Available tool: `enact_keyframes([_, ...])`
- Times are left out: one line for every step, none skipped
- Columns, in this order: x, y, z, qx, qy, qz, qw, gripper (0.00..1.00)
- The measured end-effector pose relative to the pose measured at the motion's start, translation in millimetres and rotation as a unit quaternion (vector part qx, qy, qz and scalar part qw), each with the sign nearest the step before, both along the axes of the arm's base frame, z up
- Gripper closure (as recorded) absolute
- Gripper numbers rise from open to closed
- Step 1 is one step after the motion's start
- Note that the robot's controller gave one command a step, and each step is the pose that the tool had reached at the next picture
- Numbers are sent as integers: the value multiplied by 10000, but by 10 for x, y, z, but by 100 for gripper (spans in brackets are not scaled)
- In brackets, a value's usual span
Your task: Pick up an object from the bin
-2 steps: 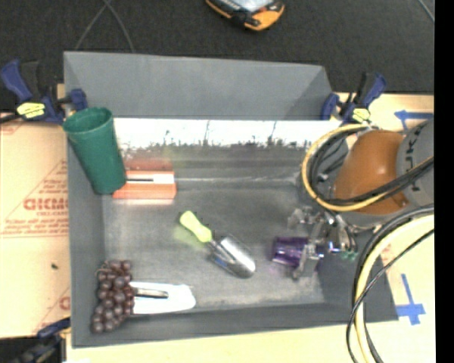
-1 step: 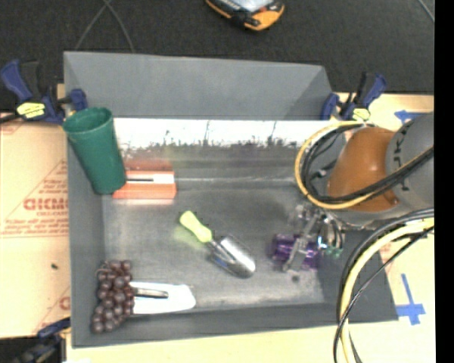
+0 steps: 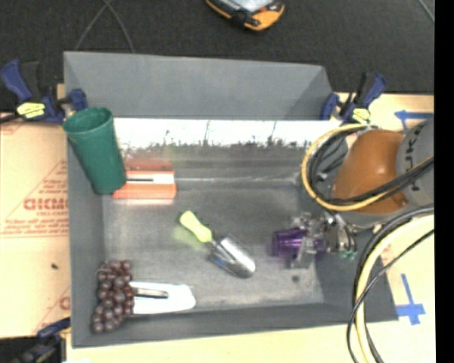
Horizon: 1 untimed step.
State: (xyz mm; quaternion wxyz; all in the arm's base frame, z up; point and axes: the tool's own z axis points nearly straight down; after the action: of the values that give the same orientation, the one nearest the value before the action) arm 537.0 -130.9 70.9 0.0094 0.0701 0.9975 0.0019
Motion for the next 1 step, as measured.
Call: enact_keyframes([0,0,0,-1,0,3,10000,100])
